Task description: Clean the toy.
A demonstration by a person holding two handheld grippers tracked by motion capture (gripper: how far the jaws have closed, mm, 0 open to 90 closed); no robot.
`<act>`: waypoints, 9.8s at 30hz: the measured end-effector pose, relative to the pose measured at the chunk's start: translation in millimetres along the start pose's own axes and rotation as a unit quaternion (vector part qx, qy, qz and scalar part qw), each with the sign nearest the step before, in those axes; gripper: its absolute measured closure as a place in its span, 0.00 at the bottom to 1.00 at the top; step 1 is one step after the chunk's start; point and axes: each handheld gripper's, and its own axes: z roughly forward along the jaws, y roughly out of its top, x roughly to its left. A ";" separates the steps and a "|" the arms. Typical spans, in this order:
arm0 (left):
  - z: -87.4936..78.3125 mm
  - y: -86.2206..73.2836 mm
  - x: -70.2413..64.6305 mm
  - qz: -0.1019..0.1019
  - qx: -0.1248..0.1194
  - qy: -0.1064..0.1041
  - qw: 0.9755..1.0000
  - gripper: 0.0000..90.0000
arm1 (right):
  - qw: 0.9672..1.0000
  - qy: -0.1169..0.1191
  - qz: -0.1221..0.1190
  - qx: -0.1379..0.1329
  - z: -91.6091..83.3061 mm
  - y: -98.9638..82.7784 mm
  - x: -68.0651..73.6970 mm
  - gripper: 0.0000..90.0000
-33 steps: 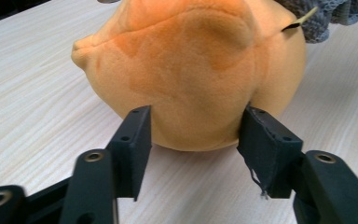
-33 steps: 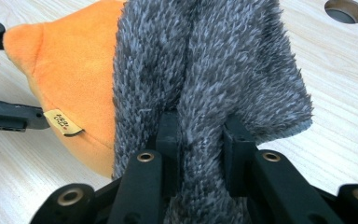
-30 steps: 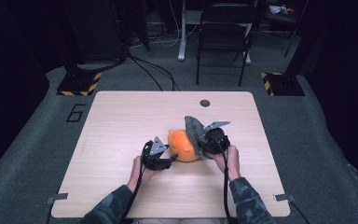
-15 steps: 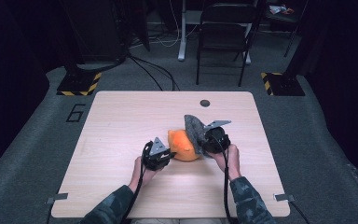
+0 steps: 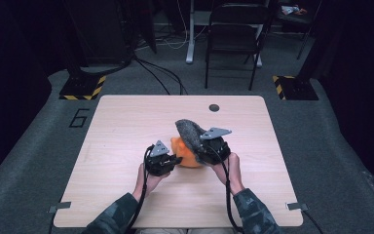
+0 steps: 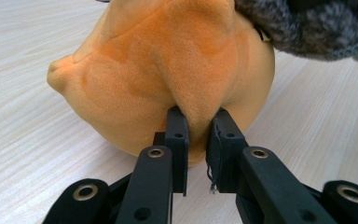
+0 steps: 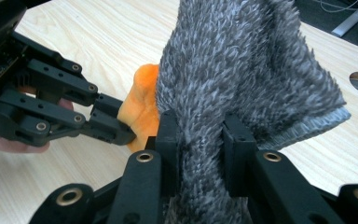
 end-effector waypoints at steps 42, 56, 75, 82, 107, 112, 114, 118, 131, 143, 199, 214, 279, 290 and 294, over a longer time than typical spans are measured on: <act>4.8 -10.8 18.4 -0.016 0.002 -0.003 1.000 0.85 | 0.992 -0.075 0.075 0.064 3.5 -25.1 -66.1 0.80; 6.8 -9.2 4.4 0.082 0.013 0.052 0.995 0.48 | 0.997 -0.020 0.053 0.045 23.5 -21.8 -36.3 0.80; -0.9 -1.3 2.3 0.018 -0.028 0.006 0.999 0.87 | 0.999 -0.009 0.041 0.002 -6.7 -1.2 -28.2 0.80; -5.1 2.2 1.9 0.002 -0.022 -0.016 1.000 0.87 | 0.999 0.037 0.023 -0.015 -10.4 10.8 -1.8 0.80; -1.3 -5.1 9.5 -0.005 -0.013 -0.011 1.000 0.84 | 0.995 -0.031 0.045 0.087 20.0 -22.3 -43.7 0.79; -1.3 -5.5 8.4 -0.002 -0.014 -0.008 1.000 0.84 | 0.990 -0.031 0.073 0.114 29.7 -36.5 -60.1 0.79; -1.4 -5.7 9.1 -0.003 -0.014 -0.010 1.000 0.84 | 0.987 -0.040 0.079 0.130 35.6 -43.1 -65.3 0.79; -2.0 -6.2 10.0 -0.002 -0.017 -0.015 1.000 0.84 | 0.982 -0.044 0.094 0.159 47.1 -54.5 -71.5 0.79; -2.5 -7.6 11.0 -0.008 -0.027 -0.015 1.000 0.84 | 0.994 -0.048 0.068 0.071 0.4 -18.5 -60.5 0.81; -2.1 -7.4 8.1 -0.007 -0.026 -0.014 1.000 0.84 | 0.998 0.043 0.034 0.000 -7.7 7.2 -14.9 0.81; 5.9 -11.9 1.9 0.119 0.014 0.025 0.993 0.48 | 0.997 -0.005 0.060 0.053 22.2 -20.5 -42.2 0.81; -1.0 -4.7 5.8 0.029 -0.010 0.018 0.999 0.87 | 0.998 -0.002 0.062 0.018 -2.6 -6.4 -42.4 0.82; -2.1 -11.9 15.1 -0.020 -0.012 -0.005 1.000 0.84 | 0.999 -0.007 0.045 0.021 -8.3 0.0 -34.3 0.81; -3.9 -7.3 10.4 -0.007 -0.008 0.000 1.000 0.75 | 0.996 -0.049 -0.026 0.073 17.5 -3.0 -10.5 0.80; -1.9 -3.8 6.0 0.047 0.015 0.024 0.998 0.50 | 0.996 -0.043 -0.017 0.071 20.3 -6.0 -15.2 0.80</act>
